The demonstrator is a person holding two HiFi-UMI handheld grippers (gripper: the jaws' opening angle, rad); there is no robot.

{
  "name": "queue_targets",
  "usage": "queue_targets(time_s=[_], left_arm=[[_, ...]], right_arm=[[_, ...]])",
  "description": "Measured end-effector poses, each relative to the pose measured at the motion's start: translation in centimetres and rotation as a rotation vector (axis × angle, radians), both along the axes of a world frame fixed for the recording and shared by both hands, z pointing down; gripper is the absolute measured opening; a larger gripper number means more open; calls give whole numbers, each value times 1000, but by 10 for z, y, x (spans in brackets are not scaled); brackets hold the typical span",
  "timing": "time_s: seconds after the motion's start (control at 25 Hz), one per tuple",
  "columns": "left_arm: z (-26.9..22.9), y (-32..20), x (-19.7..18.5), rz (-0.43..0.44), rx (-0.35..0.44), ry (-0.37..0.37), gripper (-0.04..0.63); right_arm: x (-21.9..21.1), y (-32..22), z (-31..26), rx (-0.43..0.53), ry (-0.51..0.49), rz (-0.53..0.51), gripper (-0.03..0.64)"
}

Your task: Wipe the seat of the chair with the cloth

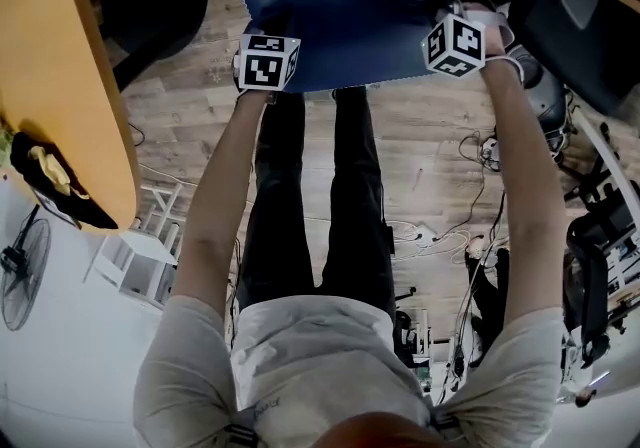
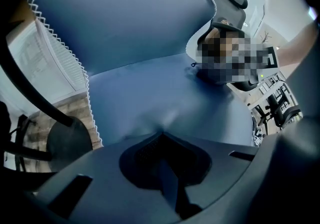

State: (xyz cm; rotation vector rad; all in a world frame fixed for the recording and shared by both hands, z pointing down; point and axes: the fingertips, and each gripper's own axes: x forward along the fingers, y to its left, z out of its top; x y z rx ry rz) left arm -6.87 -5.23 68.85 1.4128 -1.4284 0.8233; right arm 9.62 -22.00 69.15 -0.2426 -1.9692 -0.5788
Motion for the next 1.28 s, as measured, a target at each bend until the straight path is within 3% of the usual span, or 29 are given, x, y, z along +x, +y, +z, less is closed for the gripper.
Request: queue_targets(time_s=[0.6,1.0,1.16,1.28], left_arm=[[3,-2,0,40,-15,-26,28],[4,-3,2,64,-31,-6,28],[5,-2,0,69,-45,-20,28],[6,-2,1,69,-28,-8,28]], right_arm=[[52,45,1,14,12,66,57],[89,80,1,9,48,167,57],[95,93,2,14,62,292,57],[99,94,1,-26,53,559,57]])
